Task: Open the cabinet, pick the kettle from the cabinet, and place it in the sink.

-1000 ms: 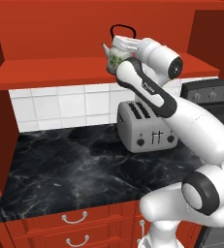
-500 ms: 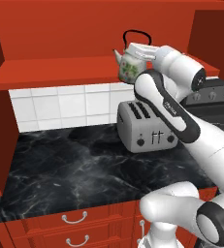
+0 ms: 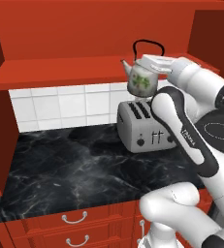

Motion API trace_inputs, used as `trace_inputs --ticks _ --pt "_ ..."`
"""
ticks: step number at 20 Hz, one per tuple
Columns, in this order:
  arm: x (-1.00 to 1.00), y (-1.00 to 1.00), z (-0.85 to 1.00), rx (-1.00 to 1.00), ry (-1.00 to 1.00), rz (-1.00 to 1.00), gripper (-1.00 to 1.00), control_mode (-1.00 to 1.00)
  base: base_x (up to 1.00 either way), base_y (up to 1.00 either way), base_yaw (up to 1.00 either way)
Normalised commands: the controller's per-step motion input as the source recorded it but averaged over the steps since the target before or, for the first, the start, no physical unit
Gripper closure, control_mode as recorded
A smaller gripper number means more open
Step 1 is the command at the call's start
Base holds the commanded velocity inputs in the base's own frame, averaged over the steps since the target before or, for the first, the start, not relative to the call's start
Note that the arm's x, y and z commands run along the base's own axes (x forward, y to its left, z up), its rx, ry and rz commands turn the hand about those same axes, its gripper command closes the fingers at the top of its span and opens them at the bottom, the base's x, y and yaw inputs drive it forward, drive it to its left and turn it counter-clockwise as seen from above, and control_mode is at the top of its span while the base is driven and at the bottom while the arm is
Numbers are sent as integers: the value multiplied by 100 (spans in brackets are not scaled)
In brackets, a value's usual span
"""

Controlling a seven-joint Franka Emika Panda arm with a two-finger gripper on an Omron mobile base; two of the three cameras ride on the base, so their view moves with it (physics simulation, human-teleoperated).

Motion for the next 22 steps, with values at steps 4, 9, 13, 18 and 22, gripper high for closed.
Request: trace_inputs --ticks 4,9,13,18,22 --pt "-63 -2 -11 0 15 4 100 -100 0 0 0" --pt "-58 -1 -14 0 20 6 100 -100 0 0 0" --pt "-50 4 -22 0 22 2 100 -100 0 0 0" --pt "-37 17 -33 0 13 0 100 -100 0 0 0" --pt "-29 11 -40 2 1 0 100 -100 0 0 0"
